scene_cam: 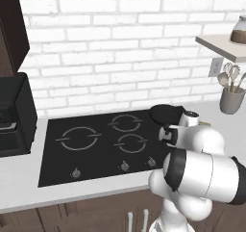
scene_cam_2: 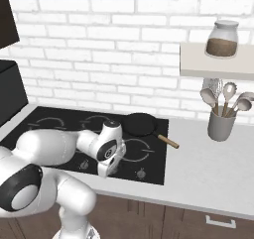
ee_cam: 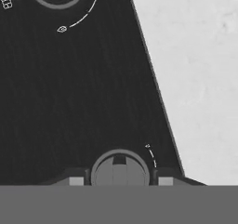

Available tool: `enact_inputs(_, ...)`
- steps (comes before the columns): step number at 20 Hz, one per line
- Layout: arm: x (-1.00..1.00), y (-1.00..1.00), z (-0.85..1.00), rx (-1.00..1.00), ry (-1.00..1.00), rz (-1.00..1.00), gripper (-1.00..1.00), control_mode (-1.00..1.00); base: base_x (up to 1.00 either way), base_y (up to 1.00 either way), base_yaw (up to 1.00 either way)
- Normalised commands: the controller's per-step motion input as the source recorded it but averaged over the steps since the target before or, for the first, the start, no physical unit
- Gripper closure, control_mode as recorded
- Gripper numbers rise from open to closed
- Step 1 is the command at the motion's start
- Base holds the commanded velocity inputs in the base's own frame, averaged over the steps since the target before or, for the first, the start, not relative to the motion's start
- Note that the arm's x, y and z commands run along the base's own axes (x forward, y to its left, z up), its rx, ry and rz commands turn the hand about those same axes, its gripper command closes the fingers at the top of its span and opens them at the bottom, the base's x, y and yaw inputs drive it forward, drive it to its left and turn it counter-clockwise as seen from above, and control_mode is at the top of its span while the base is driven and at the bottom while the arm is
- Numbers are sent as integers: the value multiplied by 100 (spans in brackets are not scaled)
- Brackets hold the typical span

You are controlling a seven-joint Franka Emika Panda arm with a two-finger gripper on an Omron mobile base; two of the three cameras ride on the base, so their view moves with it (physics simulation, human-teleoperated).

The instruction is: Turn off the rear right burner of the stove.

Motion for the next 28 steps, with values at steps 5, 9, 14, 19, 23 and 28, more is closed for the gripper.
enact_inputs(5,0,1,-22,0,-3,-99,100,-100,0,0,0)
enact_inputs(9,0,4,-21,0,-9,-100,100,-100,0,0,0)
enact_inputs(14,0,6,-22,0,-11,-100,100,-100,0,0,0)
enact_inputs(19,4,9,-22,0,-13,-100,100,-100,0,0,0)
enact_inputs(23,7,13,-19,0,-12,-100,100,-100,0,0,0)
enact_inputs(28,7,16,-13,0,-14,-100,100,-100,0,0,0)
